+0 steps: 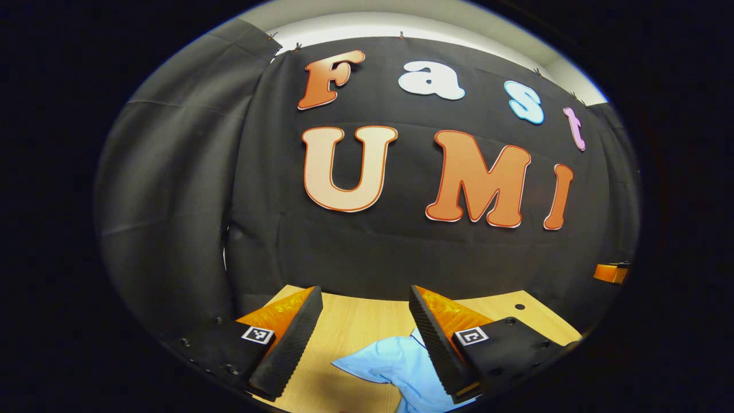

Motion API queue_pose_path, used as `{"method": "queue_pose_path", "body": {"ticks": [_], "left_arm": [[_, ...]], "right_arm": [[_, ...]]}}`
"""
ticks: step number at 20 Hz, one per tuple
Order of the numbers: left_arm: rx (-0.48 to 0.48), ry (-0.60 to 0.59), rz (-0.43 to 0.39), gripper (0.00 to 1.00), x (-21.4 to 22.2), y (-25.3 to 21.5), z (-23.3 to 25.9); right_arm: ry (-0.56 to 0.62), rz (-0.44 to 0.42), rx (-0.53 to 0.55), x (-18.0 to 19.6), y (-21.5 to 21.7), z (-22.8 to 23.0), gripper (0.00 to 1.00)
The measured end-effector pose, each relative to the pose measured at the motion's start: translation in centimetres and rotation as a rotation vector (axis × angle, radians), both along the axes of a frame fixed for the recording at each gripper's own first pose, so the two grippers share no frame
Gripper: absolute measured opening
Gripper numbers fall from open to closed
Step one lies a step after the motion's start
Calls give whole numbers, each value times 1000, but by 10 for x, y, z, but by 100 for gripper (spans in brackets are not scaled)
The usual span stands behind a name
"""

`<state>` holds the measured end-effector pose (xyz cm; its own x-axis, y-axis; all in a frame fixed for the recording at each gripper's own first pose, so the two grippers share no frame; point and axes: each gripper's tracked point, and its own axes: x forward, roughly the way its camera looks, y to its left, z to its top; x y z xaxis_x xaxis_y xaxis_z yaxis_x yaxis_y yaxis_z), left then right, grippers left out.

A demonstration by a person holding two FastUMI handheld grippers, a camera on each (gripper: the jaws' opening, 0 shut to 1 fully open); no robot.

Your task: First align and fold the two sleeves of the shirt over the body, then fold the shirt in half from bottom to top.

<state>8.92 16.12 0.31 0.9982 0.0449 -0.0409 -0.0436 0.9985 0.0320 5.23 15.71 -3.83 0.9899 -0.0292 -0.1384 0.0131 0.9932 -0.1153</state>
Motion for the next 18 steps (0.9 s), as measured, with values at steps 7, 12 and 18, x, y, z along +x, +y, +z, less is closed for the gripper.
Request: {"method": "queue_pose_path", "body": {"ticks": [7, 12, 18], "left_arm": [[-11, 22, -5, 99, 1, -14, -10], [-18, 34, 20, 99, 0, -9, -14], [-18, 58, 65, 99, -1, 10, -23]], "right_arm": [[304, -76, -44, 56, -37, -74, 99], [509, -128, -56, 104, -51, -133, 98], [761, -205, -89, 137, -82, -213, 99]]}}
